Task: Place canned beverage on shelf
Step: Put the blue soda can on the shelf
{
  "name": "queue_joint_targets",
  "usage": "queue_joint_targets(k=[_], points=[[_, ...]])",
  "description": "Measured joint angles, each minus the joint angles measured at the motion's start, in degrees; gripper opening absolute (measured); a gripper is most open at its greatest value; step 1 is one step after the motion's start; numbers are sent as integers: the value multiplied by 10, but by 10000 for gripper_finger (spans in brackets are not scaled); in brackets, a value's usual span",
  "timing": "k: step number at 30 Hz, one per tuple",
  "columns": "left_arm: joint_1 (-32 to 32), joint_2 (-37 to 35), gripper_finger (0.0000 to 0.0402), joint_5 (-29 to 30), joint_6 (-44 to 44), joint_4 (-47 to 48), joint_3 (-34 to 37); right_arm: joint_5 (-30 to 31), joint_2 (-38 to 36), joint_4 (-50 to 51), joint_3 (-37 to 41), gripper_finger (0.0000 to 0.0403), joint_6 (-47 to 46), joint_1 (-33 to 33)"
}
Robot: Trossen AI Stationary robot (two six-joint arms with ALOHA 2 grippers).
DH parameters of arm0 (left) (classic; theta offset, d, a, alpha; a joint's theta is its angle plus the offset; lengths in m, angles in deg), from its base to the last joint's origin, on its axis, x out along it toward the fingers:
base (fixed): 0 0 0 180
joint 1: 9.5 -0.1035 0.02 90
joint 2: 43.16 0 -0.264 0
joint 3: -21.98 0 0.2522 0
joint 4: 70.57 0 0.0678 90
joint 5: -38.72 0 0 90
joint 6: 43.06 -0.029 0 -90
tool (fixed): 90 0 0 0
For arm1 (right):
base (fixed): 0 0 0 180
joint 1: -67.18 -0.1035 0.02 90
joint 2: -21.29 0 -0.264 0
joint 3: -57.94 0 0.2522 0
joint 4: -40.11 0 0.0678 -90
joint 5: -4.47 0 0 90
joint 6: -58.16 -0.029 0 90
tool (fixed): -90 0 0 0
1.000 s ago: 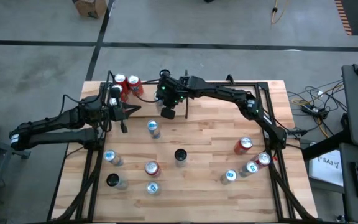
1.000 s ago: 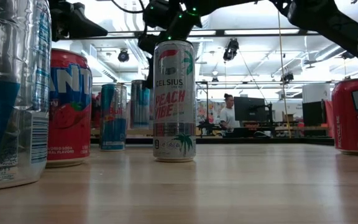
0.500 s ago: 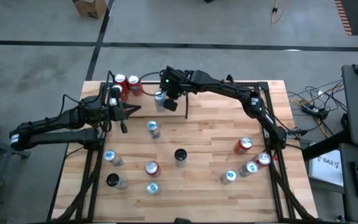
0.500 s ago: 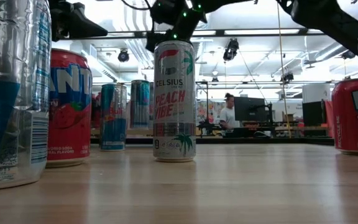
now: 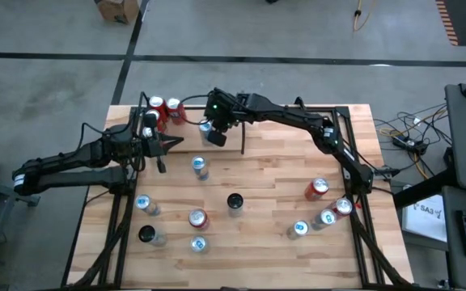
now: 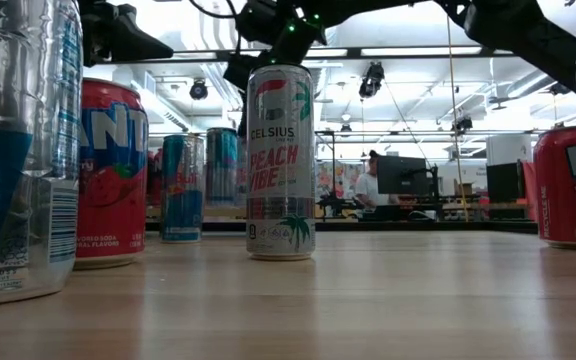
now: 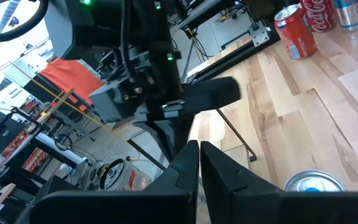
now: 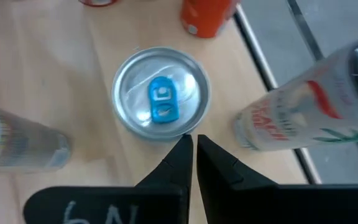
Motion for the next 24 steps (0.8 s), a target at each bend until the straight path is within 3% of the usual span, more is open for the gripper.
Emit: queue_joint_targets(k=[14, 19, 24], points=[[0, 0, 0, 0, 0, 0, 0, -1, -5, 16, 0, 13, 0, -25], [0, 0, 0, 0, 0, -4, 0, -77, -9, 1, 0, 13, 12, -24], [0, 0, 0, 0, 0, -8, 0, -85, 5, -53, 0, 13, 24, -30]])
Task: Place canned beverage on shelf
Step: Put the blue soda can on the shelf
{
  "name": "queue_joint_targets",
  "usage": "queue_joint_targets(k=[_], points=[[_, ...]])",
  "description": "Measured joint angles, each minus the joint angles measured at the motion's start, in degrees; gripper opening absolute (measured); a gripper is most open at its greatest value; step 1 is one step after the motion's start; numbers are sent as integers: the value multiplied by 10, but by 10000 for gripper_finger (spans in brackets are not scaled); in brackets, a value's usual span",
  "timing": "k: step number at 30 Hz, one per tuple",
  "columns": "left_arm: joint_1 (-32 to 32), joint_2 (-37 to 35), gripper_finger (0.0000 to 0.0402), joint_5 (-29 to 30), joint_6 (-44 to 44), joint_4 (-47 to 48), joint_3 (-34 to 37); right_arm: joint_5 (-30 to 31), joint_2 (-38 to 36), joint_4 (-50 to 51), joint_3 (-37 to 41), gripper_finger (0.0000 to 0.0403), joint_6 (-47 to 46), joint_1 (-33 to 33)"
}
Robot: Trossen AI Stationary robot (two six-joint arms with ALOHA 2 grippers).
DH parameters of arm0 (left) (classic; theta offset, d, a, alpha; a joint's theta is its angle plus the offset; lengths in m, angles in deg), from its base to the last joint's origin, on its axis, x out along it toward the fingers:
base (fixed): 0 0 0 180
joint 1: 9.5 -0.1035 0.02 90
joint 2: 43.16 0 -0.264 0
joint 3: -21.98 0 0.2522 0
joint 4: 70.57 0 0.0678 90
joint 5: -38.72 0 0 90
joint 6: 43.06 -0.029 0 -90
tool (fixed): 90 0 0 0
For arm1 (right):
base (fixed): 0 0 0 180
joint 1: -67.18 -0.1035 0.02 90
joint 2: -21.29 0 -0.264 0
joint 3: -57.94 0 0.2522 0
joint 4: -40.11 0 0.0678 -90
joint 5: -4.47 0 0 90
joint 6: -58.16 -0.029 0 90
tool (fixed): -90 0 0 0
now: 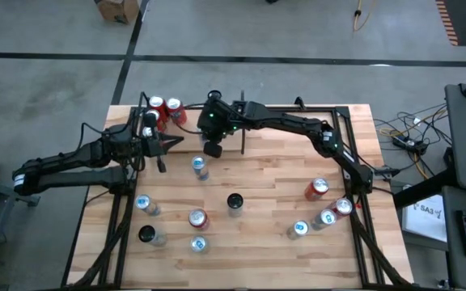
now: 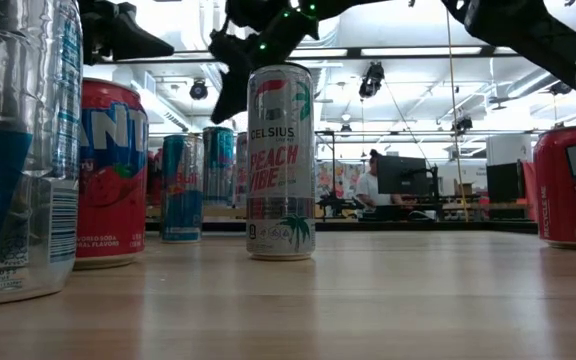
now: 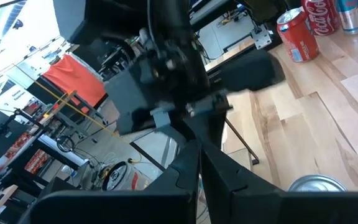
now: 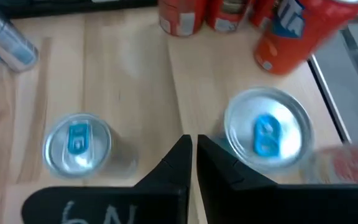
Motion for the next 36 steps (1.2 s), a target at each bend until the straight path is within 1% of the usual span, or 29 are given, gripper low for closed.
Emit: queue_joint_targets(k=[2, 8, 16, 21, 25, 26, 34, 36], points=[[0, 0, 0, 0, 0, 0, 0, 6, 8, -14, 0, 13, 3, 0], [0, 0, 0, 0, 0, 0, 0, 86, 11, -28, 1, 13, 3, 3], [0, 2, 0, 0, 0, 0, 0, 91, 11, -36, -1, 13, 3, 6], [0, 2, 0, 0, 0, 0, 0, 98, -7, -28, -2, 13, 3, 6], [0, 2, 0, 0, 0, 0, 0, 167, -19, -30, -4, 13, 5, 14], [0, 2, 0, 0, 0, 0, 0, 176, -19, -29, -4, 13, 6, 18], [0, 3, 0, 0, 0, 0, 0, 175, -8, -19, 5, 13, -18, 43], [0, 3, 0, 0, 0, 0, 0, 160, 0, -18, 5, 13, -18, 45]])
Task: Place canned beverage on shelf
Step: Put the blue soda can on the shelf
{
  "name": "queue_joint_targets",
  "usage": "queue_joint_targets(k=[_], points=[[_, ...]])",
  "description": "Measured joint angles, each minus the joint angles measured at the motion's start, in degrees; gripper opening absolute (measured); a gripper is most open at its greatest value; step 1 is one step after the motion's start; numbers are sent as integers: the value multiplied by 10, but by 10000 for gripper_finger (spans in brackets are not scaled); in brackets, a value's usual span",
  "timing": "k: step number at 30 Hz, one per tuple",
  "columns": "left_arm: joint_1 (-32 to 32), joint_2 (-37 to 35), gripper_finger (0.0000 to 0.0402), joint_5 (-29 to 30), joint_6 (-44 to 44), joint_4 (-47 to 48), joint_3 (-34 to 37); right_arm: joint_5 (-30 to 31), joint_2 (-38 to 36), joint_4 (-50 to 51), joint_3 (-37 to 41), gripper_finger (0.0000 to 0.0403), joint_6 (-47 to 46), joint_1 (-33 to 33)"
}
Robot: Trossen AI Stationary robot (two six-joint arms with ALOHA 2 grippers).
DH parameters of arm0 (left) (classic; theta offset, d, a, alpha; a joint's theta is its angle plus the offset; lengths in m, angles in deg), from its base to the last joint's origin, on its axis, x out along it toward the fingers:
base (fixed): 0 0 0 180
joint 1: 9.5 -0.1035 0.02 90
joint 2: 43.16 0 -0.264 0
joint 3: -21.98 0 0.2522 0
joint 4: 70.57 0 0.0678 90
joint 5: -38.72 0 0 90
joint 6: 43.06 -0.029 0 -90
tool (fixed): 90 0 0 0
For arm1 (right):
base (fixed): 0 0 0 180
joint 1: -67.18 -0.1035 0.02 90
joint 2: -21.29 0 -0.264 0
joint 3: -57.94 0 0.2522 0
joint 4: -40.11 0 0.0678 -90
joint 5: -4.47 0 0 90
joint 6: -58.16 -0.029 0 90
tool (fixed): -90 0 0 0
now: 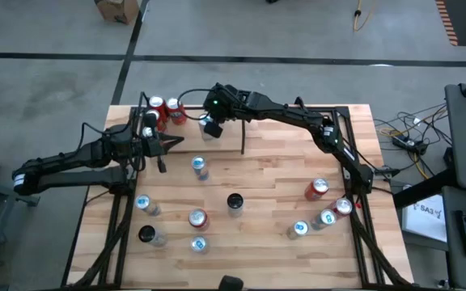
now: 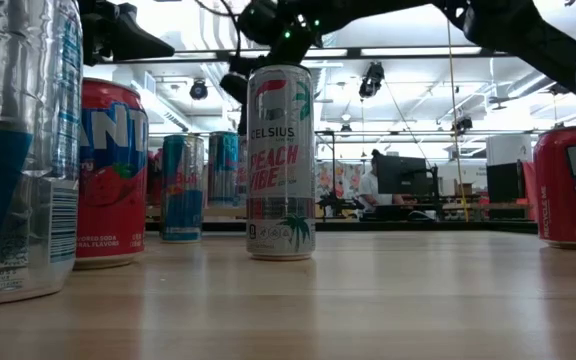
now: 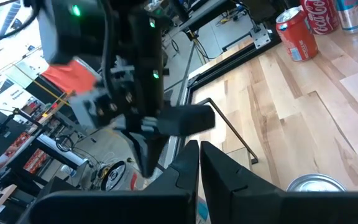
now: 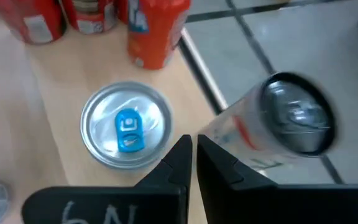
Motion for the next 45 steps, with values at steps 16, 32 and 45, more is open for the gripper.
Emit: queue_joint_targets(k=[16, 32, 45], points=[[0, 0, 0, 5, 6, 0, 0, -23, 7, 33, 1, 13, -30, -27], [-37, 290, 0, 102, 185, 83, -54, -114, -15, 37, 21, 13, 103, 21], [-41, 350, 0, 170, 216, 36, -77, -152, -14, -53, 77, 13, 121, 21]])
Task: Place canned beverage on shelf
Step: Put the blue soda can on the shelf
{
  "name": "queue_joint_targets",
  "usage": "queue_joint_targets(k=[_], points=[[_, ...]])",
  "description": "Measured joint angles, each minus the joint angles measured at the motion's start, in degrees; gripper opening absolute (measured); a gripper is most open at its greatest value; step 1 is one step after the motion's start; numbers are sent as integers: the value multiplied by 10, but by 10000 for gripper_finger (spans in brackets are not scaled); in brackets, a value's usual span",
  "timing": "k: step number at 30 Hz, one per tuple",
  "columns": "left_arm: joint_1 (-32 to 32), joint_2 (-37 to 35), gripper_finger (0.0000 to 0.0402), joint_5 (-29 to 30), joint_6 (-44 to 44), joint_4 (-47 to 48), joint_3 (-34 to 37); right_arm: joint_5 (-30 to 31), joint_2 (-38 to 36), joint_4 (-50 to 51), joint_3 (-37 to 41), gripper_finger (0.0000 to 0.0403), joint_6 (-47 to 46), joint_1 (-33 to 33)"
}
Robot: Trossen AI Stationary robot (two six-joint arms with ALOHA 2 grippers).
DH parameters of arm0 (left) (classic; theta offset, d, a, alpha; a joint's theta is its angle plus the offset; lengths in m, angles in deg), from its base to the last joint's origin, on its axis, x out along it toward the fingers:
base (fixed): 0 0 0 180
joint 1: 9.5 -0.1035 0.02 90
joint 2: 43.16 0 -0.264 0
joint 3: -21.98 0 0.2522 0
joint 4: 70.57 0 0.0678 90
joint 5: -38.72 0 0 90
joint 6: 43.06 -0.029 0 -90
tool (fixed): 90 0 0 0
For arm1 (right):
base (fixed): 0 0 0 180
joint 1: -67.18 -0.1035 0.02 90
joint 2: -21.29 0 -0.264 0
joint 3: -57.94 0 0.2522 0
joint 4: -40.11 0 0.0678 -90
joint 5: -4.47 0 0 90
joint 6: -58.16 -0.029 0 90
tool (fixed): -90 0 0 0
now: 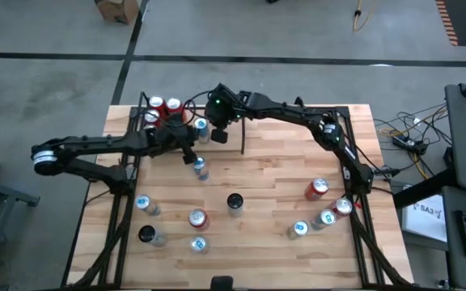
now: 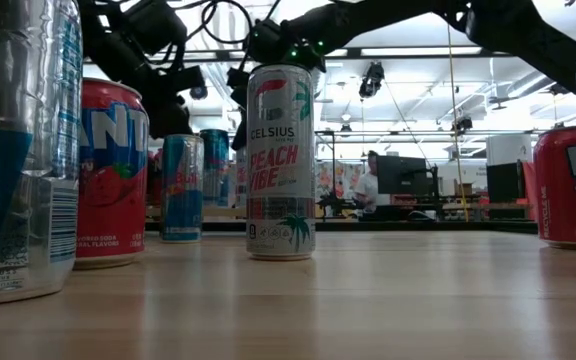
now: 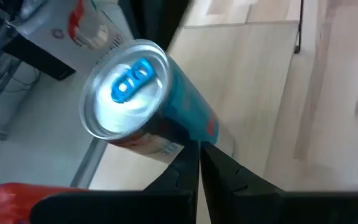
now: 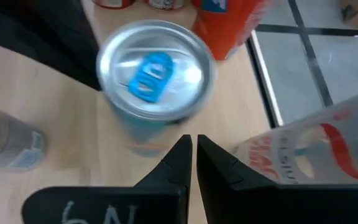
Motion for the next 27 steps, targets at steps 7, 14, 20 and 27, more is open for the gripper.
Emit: queue_joint_targets(k=[7, 14, 20, 27], points=[[-9, -14, 0, 11, -1, 0, 0, 3, 0, -5, 0, 13, -6, -15], [-14, -15, 0, 57, -2, 5, 0, 2, 0, -6, 0, 13, -17, -29], [-14, -30, 0, 60, -2, 50, 0, 10, 0, 30, -3, 13, -17, -33], [-19, -115, 0, -57, -72, 32, 0, 10, -3, 11, -8, 13, 9, -36]])
